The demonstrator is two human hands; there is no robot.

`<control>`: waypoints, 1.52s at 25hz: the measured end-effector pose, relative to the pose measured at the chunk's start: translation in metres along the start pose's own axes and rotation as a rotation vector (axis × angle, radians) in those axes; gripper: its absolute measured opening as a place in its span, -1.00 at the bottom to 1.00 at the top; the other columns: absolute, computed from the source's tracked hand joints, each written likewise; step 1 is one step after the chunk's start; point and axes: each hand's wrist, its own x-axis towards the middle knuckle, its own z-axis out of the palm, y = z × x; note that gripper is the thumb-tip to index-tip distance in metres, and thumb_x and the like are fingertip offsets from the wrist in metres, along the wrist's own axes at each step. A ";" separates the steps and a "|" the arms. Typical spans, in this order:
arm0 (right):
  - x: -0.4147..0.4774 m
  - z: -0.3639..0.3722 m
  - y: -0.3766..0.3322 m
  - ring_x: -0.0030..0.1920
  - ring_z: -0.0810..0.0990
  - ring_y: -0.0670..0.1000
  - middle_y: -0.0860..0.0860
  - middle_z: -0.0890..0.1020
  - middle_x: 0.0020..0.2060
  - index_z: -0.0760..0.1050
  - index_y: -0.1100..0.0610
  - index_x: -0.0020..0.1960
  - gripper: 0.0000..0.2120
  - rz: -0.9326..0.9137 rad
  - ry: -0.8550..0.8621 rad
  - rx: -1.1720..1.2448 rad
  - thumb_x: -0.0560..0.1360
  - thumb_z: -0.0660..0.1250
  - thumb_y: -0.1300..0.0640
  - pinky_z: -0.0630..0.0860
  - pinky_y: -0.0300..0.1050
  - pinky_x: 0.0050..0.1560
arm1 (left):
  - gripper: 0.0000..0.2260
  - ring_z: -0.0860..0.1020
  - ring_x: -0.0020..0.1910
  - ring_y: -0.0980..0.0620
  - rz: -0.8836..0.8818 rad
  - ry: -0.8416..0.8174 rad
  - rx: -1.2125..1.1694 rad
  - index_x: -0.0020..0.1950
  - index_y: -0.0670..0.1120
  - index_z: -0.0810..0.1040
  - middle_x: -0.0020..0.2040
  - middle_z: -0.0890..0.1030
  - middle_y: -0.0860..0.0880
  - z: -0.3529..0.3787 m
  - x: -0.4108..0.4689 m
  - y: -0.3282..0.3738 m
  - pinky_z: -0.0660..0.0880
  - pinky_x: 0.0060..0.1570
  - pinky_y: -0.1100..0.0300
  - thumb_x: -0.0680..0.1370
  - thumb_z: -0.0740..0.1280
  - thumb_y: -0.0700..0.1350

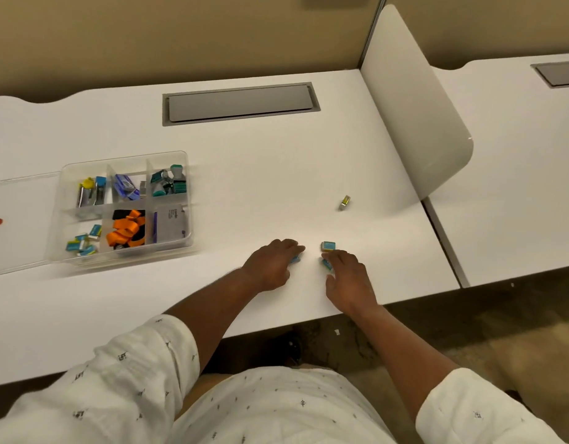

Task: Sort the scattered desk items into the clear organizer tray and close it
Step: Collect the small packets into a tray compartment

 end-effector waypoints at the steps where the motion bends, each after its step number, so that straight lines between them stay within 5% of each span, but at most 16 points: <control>1: 0.002 0.001 0.002 0.39 0.38 0.03 0.00 0.40 0.44 0.37 0.02 0.46 -0.50 -0.005 -0.013 0.007 0.52 0.27 0.17 0.30 -0.08 0.39 | -0.43 0.36 0.33 -0.04 0.008 -0.008 0.018 0.52 0.04 0.27 0.45 0.33 0.05 -0.001 0.003 0.001 0.44 0.15 0.08 0.53 0.25 -0.21; 7: 0.012 0.001 0.002 0.33 0.42 0.07 0.00 0.44 0.41 0.42 0.05 0.43 -0.55 -0.066 -0.056 0.085 0.55 0.25 0.20 0.36 -0.07 0.33 | -0.63 0.46 0.17 -0.08 -0.011 -0.036 0.045 0.34 -0.03 0.46 0.18 0.47 -0.02 0.000 0.013 0.001 0.47 -0.01 0.05 0.52 0.27 -0.12; 12: 0.019 -0.003 -0.011 0.36 0.43 0.00 -0.02 0.45 0.38 0.39 0.02 0.44 -0.55 -0.062 -0.063 0.139 0.58 0.31 -0.04 0.39 -0.11 0.34 | -0.64 0.51 0.10 -0.03 -0.049 0.011 -0.020 0.24 0.00 0.43 0.17 0.51 0.02 -0.008 0.007 -0.003 0.44 -0.05 0.12 0.50 0.35 0.07; 17: 0.029 -0.001 -0.047 0.19 0.54 -0.02 -0.07 0.49 0.26 0.44 0.03 0.39 -0.58 -0.097 0.013 0.212 0.56 0.34 -0.05 0.49 -0.16 0.13 | -0.64 0.54 0.11 -0.01 -0.070 0.102 -0.145 0.24 0.07 0.45 0.17 0.55 0.09 -0.022 -0.011 -0.030 0.50 0.05 0.09 0.47 0.37 0.07; 30: 0.051 0.027 -0.231 0.00 0.57 -0.08 -0.09 0.55 0.08 0.52 0.07 0.26 -0.65 -0.236 0.277 0.362 0.50 0.41 0.04 0.57 -0.15 -0.04 | -0.59 0.53 0.03 0.10 -0.048 0.379 -0.134 0.27 0.04 0.52 0.13 0.58 0.08 -0.088 -0.110 -0.156 0.53 -0.06 0.18 0.49 0.36 0.19; 38: 0.071 0.055 -0.346 0.06 0.57 -0.03 -0.03 0.60 0.11 0.52 0.05 0.29 -0.60 -0.316 0.236 0.331 0.51 0.40 -0.06 0.58 -0.06 0.04 | -0.52 0.50 0.04 0.05 -0.179 0.535 -0.116 0.24 0.03 0.53 0.09 0.58 0.07 -0.110 -0.177 -0.259 0.45 -0.01 0.17 0.41 0.42 0.25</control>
